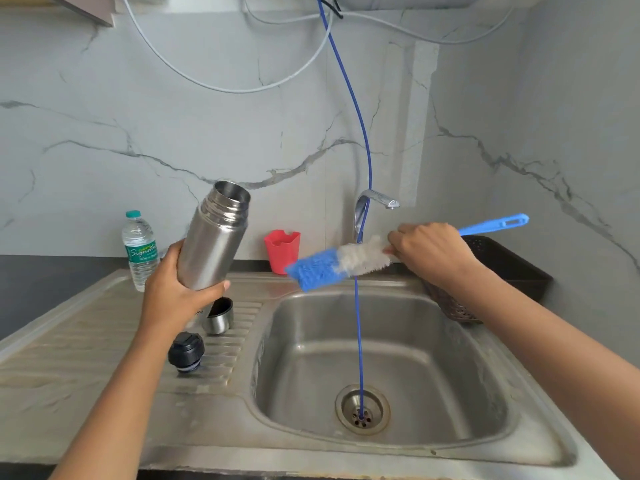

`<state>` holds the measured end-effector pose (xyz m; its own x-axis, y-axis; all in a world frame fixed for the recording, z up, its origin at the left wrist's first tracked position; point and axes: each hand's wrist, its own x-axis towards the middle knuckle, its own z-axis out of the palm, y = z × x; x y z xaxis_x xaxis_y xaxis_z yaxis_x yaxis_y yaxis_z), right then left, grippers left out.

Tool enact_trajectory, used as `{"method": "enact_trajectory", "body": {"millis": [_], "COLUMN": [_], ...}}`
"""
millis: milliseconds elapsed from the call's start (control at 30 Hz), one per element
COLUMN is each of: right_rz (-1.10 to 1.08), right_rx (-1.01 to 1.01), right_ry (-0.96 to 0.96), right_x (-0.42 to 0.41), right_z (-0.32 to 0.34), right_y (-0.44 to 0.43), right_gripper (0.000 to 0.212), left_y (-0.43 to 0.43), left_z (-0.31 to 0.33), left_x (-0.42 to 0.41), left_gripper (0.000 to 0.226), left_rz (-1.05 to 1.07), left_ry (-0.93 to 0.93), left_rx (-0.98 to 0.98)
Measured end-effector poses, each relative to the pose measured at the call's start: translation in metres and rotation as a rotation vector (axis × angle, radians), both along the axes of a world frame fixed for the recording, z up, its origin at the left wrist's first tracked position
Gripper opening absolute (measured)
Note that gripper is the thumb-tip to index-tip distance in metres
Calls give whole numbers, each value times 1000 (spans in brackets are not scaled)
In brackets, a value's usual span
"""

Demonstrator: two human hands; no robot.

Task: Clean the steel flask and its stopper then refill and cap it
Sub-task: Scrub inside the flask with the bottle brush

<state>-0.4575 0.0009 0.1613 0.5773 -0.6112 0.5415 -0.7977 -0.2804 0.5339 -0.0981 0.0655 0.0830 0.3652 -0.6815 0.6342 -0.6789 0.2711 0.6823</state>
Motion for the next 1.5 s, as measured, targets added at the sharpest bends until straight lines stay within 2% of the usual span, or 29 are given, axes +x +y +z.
{"method": "enact_trajectory", "body": {"millis": [67, 200, 333, 433, 533, 633, 733, 867, 1033, 1233, 1300, 1367, 1500], "right_rz": [-29, -68, -132, -151, -145, -158, -190, -197, -227, -257, -277, -282, -267], "right_rx": [70, 192, 390, 401, 300, 217, 172, 143, 201, 324, 357, 353, 307], "right_ry": [15, 31, 98, 105, 143, 208, 284, 336, 370, 364, 355, 340, 301], "right_x": [15, 56, 94, 111, 122, 129, 139, 153, 166, 175, 176, 176, 171], "right_z": [16, 56, 71, 72, 72, 72, 71, 70, 70, 74, 75, 77, 87], "right_y": [-5, -31, -73, -96, -113, -123, -130, -133, -139, -146, -149, -150, -147], "right_gripper": [11, 28, 30, 20, 13, 21, 19, 29, 29, 15, 20, 25, 21], "left_y": [2, 1, -8, -16, -24, -32, -38, -43, -49, -50, -50, -50, -48], "left_z": [3, 4, 7, 13, 18, 18, 14, 2, -8, -12, -12, -13, -13], "left_x": [0, 5, 14, 14, 13, 12, 11, 7, 4, -1, -2, -1, -3], "left_gripper": [78, 73, 71, 66, 66, 76, 81, 75, 82, 82, 80, 80, 83], "left_rz": [-17, -59, -123, -180, -231, -266, -287, -320, -358, -411, -424, -432, -455], "left_ry": [98, 306, 514, 587, 613, 624, 658, 693, 684, 689, 700, 708, 743], "left_rx": [-12, -28, -48, -88, -110, -88, -69, -33, 6, 19, 21, 18, 6]}}
